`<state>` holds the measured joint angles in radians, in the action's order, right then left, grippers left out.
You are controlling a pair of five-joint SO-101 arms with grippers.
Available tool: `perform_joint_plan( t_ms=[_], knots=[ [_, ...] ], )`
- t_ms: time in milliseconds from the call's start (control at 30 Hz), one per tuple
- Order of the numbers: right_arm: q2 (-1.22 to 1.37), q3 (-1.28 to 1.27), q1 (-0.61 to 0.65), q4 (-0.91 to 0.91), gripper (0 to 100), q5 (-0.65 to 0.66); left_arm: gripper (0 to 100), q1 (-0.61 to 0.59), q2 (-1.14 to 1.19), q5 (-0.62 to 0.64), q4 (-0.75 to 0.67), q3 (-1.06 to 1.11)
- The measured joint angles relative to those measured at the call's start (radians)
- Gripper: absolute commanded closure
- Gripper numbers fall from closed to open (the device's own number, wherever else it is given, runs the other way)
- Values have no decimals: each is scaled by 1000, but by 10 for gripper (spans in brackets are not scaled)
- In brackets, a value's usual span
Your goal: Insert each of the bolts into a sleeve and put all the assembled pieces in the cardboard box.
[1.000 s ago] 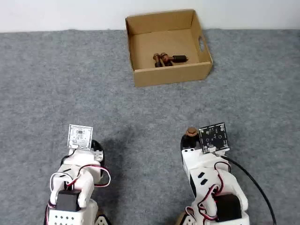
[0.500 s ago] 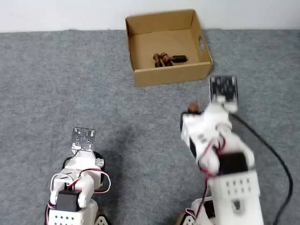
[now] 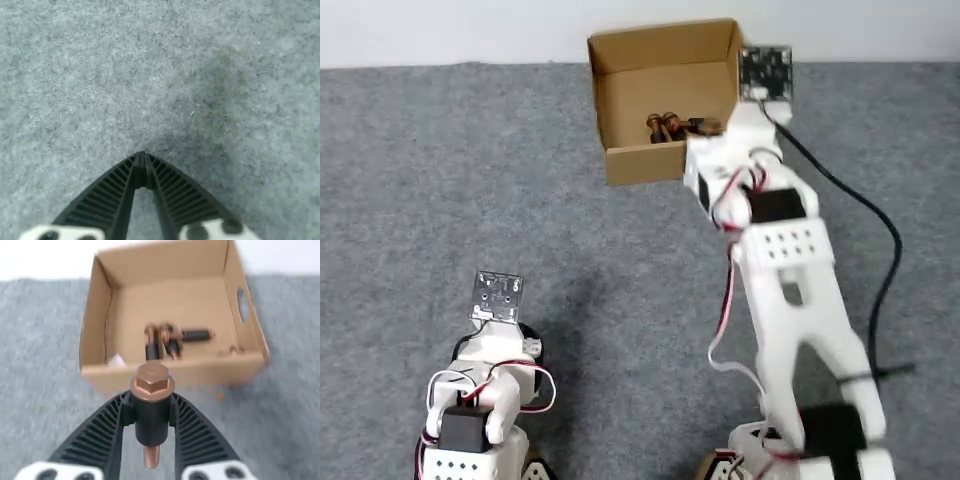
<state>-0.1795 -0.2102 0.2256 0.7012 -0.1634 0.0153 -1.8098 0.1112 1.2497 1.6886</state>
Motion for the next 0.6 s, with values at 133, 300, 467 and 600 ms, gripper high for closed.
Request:
perform_joint_plan(
  t_ms=[133,300,467,600],
  knots=[
    [175,150,0,-78,991,14,994,0,0,0,0,0],
    [387,336,0,-143,991,98,994,0,0,0,0,0],
    [569,488,0,-157,991,157,994,0,0,0,0,0],
    [689,582,0,-157,991,190,994,0,0,0,0,0]
  ],
)
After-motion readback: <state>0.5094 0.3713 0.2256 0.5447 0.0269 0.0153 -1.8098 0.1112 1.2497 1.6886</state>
